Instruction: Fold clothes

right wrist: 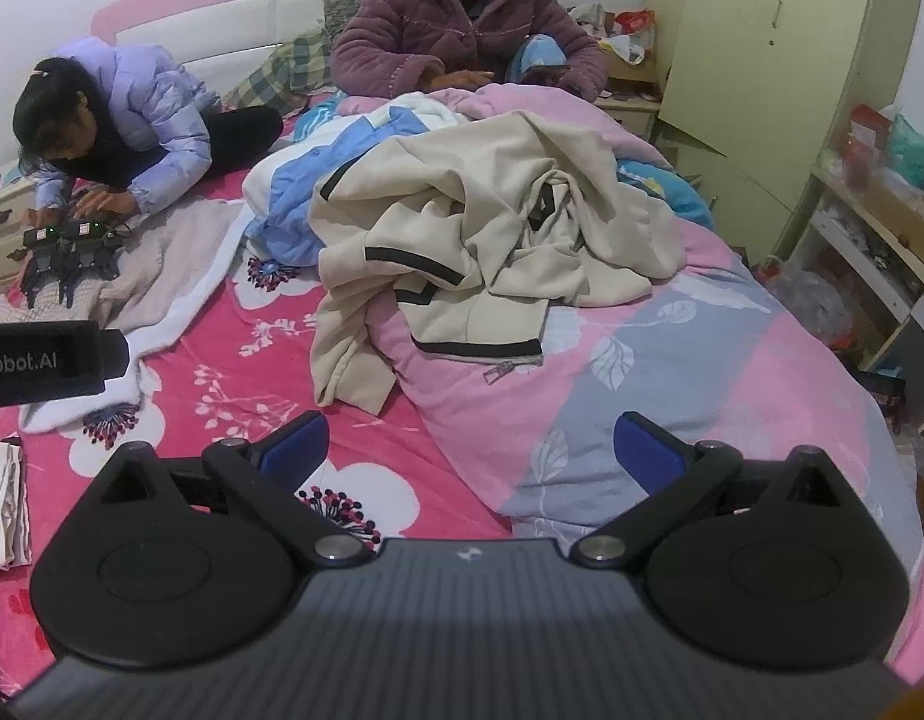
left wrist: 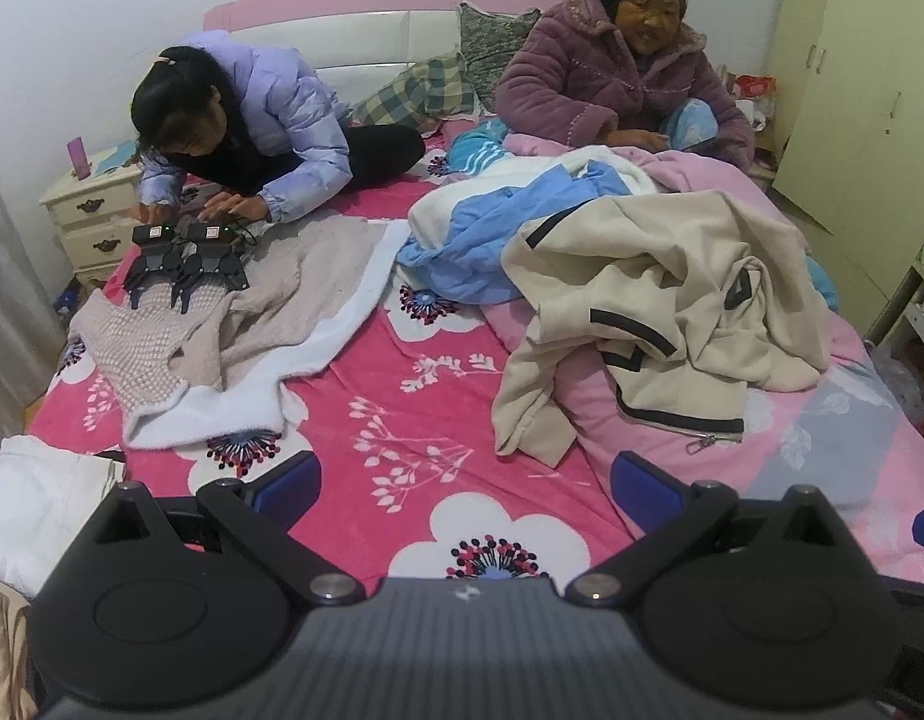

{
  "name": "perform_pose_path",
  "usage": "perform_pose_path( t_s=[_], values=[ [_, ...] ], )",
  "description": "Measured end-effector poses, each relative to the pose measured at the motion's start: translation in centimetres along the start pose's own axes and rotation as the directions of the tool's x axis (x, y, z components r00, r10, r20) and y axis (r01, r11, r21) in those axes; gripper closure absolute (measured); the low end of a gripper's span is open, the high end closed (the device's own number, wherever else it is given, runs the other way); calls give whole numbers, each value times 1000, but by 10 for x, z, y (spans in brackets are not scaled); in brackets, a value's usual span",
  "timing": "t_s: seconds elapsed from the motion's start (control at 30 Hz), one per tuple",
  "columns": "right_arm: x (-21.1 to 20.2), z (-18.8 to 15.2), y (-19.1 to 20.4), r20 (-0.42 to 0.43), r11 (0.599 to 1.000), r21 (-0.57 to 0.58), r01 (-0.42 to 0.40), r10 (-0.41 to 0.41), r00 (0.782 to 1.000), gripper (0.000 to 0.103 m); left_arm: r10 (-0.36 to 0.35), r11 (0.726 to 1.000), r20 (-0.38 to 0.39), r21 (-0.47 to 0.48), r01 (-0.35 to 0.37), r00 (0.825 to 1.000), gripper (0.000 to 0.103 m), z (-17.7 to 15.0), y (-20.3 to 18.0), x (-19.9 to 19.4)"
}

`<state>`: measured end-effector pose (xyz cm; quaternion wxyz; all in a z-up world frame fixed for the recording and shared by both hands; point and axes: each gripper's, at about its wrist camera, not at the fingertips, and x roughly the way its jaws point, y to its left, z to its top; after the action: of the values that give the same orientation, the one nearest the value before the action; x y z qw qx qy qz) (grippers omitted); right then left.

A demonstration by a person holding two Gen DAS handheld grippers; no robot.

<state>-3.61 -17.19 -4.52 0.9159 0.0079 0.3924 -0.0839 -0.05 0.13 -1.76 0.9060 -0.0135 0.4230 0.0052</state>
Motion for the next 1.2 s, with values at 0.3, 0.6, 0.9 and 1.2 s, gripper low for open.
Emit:
perform_pose_path(
  t_s=[0.3, 0.6, 0.9, 1.2],
  values=[
    [21, 11, -3, -12, 999, -28, -34, 34, 999, 1, 33, 999, -27, -14, -34, 999, 0, 7, -8, 28],
    [58, 22, -3, -40, 996, -64, -56, 53, 998, 1, 63, 998, -61, -25, -65, 996, 0, 13, -15, 67],
    [111, 39, -12, -54, 997, -64, -51, 47, 997, 1, 51, 998, -50, 28, -50, 997, 0, 30, -28, 121],
    [159, 57, -40, 68, 997, -82, -12, 18, 998, 1, -111, 991, 40, 76, 107, 993, 0, 48, -58, 184]
  ],
)
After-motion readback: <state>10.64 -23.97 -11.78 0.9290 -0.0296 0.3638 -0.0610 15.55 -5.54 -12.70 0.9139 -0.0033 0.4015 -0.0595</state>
